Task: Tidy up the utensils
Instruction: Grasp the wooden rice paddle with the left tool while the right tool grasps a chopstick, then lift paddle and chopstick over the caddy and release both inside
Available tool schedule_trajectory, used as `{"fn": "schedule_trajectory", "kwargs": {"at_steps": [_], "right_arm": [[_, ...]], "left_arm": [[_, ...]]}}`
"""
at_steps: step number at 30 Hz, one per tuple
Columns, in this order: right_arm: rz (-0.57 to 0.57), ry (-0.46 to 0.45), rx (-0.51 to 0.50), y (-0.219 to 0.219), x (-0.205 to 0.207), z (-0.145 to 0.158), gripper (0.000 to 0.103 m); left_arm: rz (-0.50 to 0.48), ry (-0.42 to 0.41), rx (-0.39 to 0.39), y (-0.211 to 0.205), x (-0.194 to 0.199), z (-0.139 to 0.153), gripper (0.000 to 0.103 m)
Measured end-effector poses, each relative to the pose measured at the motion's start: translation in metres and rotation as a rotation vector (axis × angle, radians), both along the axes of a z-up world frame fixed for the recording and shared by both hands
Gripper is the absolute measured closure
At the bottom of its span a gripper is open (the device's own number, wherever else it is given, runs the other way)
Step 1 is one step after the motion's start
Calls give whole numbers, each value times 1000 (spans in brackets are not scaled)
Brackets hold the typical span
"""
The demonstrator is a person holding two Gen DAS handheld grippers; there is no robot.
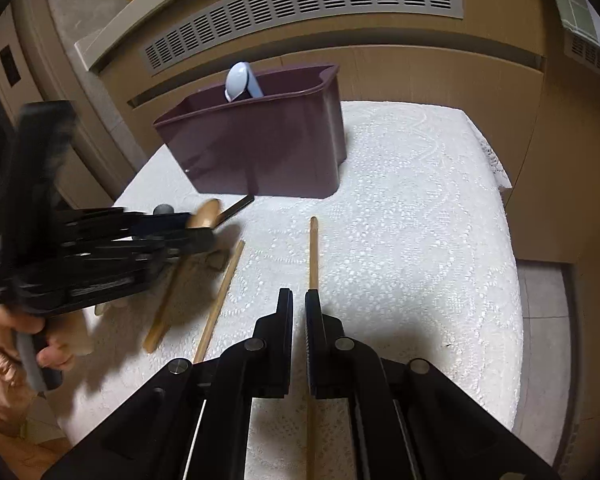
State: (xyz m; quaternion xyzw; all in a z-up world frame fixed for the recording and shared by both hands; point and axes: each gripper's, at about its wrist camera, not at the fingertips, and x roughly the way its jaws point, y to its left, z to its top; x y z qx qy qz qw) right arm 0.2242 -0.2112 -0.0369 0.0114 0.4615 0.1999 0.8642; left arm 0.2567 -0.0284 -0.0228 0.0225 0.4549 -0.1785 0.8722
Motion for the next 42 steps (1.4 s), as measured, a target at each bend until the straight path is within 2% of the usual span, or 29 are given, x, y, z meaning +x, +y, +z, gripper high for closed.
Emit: {"fn": "schedule_trajectory", "kwargs": {"at_steps": [2,4,5,8,10,11,13,19,22,32,35,38,42], "right_arm": [[43,21,-35,7,4,-5,92],[44,23,-89,11,9,-11,74],[45,22,-120,14,13,-14,72],[57,57,-151,19,27,-26,74],[48,65,-189,23,32,-31,97],[43,44,-243,28,31,-30,97],[40,31,-241,31,28,-24,98],[24,-82,-133,26,-6,28,98],[30,-137,-121,27,-21,50,98],[34,-241,-82,31,-34,87,98],[19,-304,-39,28,-31,108,98],[2,-412,5,23,-26,149,98],[-34,-563,68,20,-7,204,98]], "left_arm": [[25,-44,-37,13,-21,10,72],[46,-88,-61,24,-39,18,72],[54,-107,-78,30,-48,23,72],[67,-137,-110,49,-66,30,72],[77,-153,-109,51,-69,35,72],[79,-161,-108,52,-75,34,72],[84,-167,-113,57,-81,36,72],[96,-195,-128,63,-87,47,72],[100,-205,-133,63,-89,51,72],[110,-260,-118,62,-95,73,72],[103,-308,-126,63,-92,99,72],[93,-420,-122,63,-88,145,72],[86,-524,-133,64,-69,190,72]]}}
